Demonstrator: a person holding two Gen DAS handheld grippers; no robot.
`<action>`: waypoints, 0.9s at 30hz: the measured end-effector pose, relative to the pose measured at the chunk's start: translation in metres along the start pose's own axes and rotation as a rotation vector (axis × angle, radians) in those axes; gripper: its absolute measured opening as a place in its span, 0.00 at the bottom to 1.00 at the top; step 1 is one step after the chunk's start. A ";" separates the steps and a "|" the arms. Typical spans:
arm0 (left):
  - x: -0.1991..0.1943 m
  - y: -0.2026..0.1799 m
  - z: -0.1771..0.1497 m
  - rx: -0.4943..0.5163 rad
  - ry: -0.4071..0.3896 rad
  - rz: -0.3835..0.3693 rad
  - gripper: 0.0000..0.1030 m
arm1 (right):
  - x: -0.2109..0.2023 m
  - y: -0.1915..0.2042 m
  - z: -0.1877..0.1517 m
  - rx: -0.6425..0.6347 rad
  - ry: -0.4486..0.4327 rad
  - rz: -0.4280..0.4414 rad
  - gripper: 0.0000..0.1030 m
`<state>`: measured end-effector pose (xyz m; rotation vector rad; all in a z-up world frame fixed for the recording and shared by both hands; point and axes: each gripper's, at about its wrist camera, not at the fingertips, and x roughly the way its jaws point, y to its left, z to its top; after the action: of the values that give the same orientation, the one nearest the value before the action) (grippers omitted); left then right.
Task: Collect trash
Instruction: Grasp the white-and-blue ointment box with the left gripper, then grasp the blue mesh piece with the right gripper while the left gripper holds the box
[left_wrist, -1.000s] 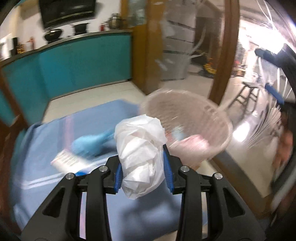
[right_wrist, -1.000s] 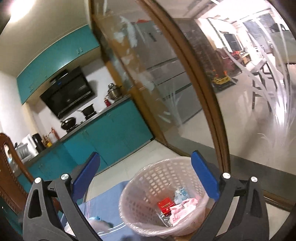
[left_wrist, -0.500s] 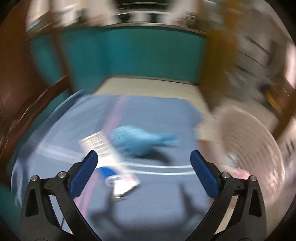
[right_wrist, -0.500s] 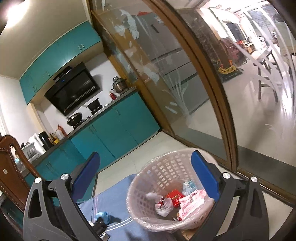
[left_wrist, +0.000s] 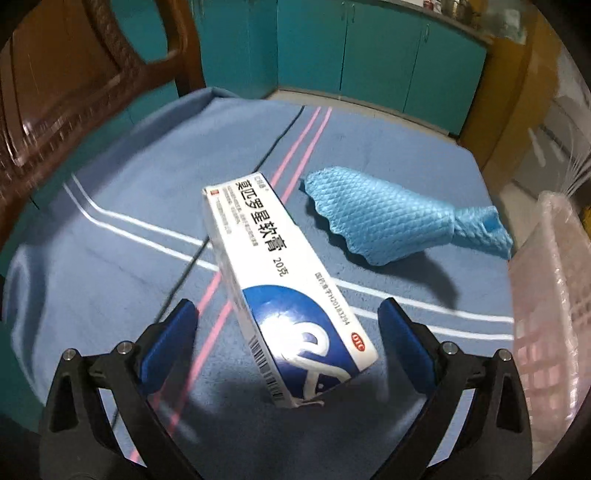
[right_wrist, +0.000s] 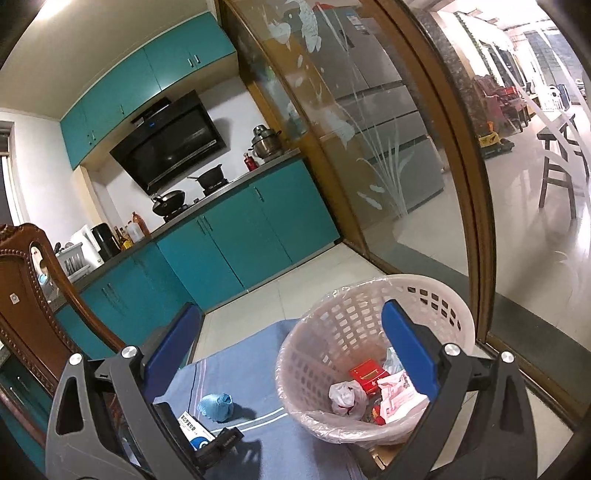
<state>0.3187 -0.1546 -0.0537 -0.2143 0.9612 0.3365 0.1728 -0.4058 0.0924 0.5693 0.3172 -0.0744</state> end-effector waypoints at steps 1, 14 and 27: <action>-0.001 0.002 0.000 0.009 -0.005 -0.006 0.84 | 0.002 0.001 -0.001 -0.002 0.007 0.003 0.94; -0.104 0.117 -0.007 0.243 -0.200 -0.255 0.40 | 0.066 0.079 -0.072 -0.248 0.338 0.121 0.94; -0.177 0.156 -0.022 0.371 -0.459 -0.300 0.40 | 0.179 0.115 -0.151 -0.063 0.604 0.155 0.54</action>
<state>0.1498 -0.0497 0.0763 0.0600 0.5120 -0.0728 0.3195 -0.2241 -0.0245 0.5430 0.8576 0.2627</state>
